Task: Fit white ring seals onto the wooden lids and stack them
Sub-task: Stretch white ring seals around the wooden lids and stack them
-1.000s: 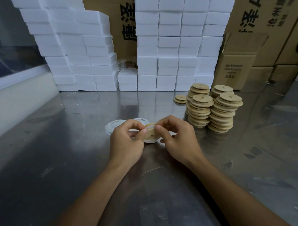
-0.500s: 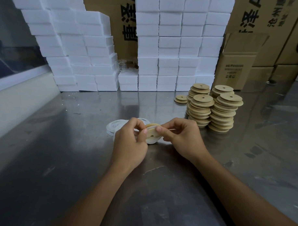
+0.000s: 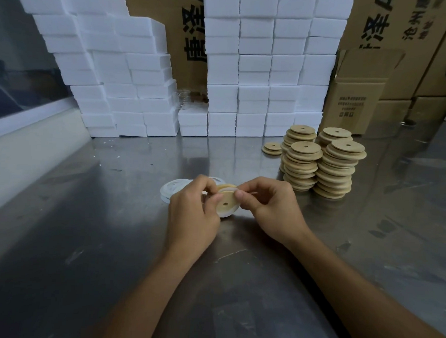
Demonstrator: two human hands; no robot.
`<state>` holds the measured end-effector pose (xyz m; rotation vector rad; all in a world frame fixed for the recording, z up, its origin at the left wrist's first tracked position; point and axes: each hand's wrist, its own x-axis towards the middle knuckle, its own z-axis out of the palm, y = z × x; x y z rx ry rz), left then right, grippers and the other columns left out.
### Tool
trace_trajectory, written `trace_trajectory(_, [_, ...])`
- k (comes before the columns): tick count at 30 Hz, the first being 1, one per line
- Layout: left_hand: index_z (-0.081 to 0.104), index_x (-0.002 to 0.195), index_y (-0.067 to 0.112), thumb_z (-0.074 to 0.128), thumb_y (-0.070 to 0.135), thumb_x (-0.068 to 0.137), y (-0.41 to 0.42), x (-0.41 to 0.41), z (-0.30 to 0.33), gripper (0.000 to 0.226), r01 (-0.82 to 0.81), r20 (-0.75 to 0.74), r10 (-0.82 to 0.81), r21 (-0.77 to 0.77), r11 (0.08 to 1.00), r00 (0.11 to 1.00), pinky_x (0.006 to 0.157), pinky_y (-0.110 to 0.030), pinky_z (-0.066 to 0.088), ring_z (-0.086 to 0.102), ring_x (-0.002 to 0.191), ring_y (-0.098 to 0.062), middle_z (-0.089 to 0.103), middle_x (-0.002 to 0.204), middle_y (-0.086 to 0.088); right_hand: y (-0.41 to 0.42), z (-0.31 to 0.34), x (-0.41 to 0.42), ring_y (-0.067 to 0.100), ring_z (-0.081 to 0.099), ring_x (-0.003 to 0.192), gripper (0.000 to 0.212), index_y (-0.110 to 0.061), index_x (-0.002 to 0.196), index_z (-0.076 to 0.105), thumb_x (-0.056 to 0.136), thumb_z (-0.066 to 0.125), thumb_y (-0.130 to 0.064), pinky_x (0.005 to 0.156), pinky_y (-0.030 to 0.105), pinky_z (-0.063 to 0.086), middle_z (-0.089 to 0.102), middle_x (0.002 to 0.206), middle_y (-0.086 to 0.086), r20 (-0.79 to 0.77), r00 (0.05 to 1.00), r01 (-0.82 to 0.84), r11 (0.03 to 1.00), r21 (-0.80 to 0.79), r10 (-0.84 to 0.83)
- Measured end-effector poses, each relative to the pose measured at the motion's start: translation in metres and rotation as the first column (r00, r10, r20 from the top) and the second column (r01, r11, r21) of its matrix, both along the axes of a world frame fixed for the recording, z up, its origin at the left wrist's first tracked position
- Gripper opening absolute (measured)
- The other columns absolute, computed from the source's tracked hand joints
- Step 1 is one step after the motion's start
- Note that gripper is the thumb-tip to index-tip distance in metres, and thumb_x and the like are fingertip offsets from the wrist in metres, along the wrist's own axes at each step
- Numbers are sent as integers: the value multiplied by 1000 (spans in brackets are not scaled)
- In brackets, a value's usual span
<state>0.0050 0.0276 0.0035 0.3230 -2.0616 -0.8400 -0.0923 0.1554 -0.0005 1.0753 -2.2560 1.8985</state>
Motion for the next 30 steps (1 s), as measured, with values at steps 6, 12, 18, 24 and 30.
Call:
trace_trajectory(6, [54,70,25,72,1,83,-4,-5,-5,33,92,-10,-94,290,953,996,63,-22,52,69,68,-12,65,74,13,-1,2,0,20,70,70,8,-12,81,69,89,71,-12,71,41,60,72,77,7,69,997,32,999,3,-32])
trace_trajectory(12, [55,75,30,73,6,81,2,-1,-5,31,100,-12,-99,66,993,995,63,-6,43,61,78,-2,64,76,14,2,9,7,11,67,75,7,-12,83,70,87,70,-6,73,34,55,71,77,-4,-215,971,120,991,61,-104])
trace_trajectory(18, [58,72,33,75,7,82,5,-2,-2,33,107,-44,-104,91,990,994,62,-8,45,63,73,-1,65,79,19,-5,6,16,8,66,81,6,-16,88,64,94,63,-14,72,28,56,69,82,-8,-217,975,61,997,57,-47])
trace_trajectory(24, [58,70,30,75,0,80,5,-6,-4,36,140,-39,-135,267,953,990,64,-14,50,65,66,-4,65,72,24,-7,3,9,18,70,75,11,-13,80,67,90,70,-14,66,32,57,72,78,4,49,996,75,995,-71,-71])
trace_trajectory(30, [54,75,28,78,7,79,5,-7,-9,33,155,-3,-160,270,950,987,63,-19,52,65,70,-9,65,72,18,-5,7,10,23,70,70,10,-10,79,68,89,69,-7,66,39,58,73,71,3,4,995,103,993,-60,-103])
